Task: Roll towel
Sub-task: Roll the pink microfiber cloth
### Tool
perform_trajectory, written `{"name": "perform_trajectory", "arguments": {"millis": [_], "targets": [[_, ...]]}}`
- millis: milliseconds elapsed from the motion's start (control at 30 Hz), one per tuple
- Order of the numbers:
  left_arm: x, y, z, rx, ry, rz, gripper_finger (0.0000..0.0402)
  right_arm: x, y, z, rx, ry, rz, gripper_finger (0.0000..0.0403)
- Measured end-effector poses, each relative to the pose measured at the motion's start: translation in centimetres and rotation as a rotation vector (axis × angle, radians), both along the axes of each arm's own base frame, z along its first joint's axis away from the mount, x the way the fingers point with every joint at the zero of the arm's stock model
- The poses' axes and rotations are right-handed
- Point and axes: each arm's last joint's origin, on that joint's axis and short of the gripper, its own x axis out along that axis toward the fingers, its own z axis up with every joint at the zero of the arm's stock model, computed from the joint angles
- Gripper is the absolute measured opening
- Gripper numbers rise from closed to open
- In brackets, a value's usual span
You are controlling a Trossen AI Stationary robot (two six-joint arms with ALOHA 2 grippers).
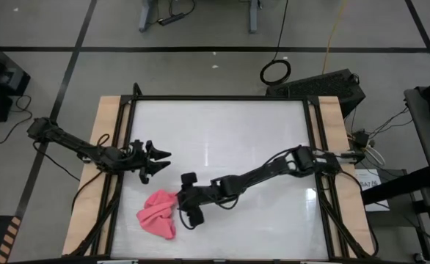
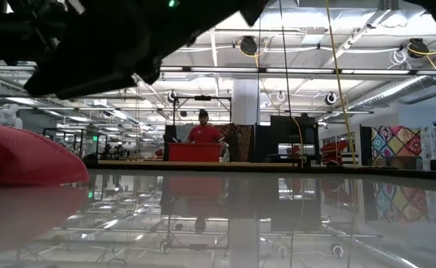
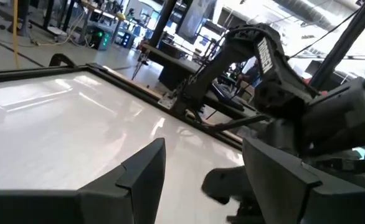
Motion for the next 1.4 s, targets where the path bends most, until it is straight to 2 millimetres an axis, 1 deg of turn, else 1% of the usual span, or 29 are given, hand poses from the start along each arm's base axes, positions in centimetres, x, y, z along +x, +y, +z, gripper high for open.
{"name": "perform_trajectory", "arguments": {"millis": [100,233,333,400,467,533,600,667,733,767,833,900,933,1033,1100,1200,1267,1333,1400], "targets": [[0.0,0.0,0.0,0.028,0.002,0.002,0.0219,0.8,-0.5,-1.1,0.008,0.002,-0.026,0.0221],[0.0,0.0,0.0,0.050,0.004,0.007,0.0219,2.0,-0.6,-2.4,0.034,0.026,-0.007,0.0221],[0.0,0.0,0.0,0.050,0.004,0.010,0.0219,2.7,-0.3,-2.6,0.034,0.031,0.000,0.0219],[0.0,0.0,0.0,0.049,0.003,0.011,0.0219,3.1,-0.2,-2.6,0.034,0.044,0.004,0.0209],[0.0,0.0,0.0,0.049,0.004,0.012,0.0219,3.4,-0.2,-3.1,0.036,0.065,0.005,0.0194],[0.0,0.1,0.0,0.049,0.004,0.020,0.0219,3.5,-0.2,-3.7,0.036,0.104,0.015,0.0171],[0.0,0.1,0.0,0.047,0.004,0.034,0.0219,3.6,-0.2,-3.9,0.029,0.136,0.010,0.0136],[0.0,0.1,0.0,0.047,0.004,0.040,0.0219,3.4,-0.2,-3.8,0.036,0.183,-0.006,0.0088],[0.0,0.1,0.0,0.047,0.005,0.041,0.0219,3.1,-0.5,-3.8,0.050,0.232,-0.031,0.0031],[0.0,0.1,0.0,0.047,0.005,0.041,0.0219,2.9,-0.6,-3.8,0.055,0.262,-0.039,0.0017],[0.0,0.1,0.0,0.046,0.004,0.041,0.0219,2.5,-0.9,-3.3,0.056,0.295,-0.053,0.0009],[0.0,0.1,0.0,0.046,0.004,0.042,0.0219,2.1,-1.0,-1.7,0.039,0.292,-0.040,0.0003],[0.0,0.1,0.0,0.046,0.004,0.041,0.0219,1.8,-1.1,-0.3,0.026,0.281,-0.033,0.0002],[0.0,0.1,0.1,0.044,0.000,0.041,0.0219,0.3,-1.3,5.2,0.004,0.235,-0.001,0.0001],[0.0,0.1,0.2,0.038,-0.015,0.042,0.0219,-1.3,-1.7,8.6,-0.014,0.227,0.014,0.0001],[-0.1,0.2,0.6,0.021,-0.055,0.047,0.0219,-3.8,-3.1,13.4,-0.008,0.212,0.007,0.0001],[-0.1,0.2,0.9,0.008,-0.086,0.060,0.0219,-5.8,-4.1,16.8,0.034,0.182,0.001,0.0001],[-0.2,0.3,1.2,0.002,-0.115,0.072,0.0219,-7.7,-5.1,20.1,0.140,0.135,0.025,0.0001],[-0.2,0.3,1.5,0.016,-0.142,0.076,0.0219,-9.4,-5.6,22.7,0.255,0.096,0.055,0.0000]]}}
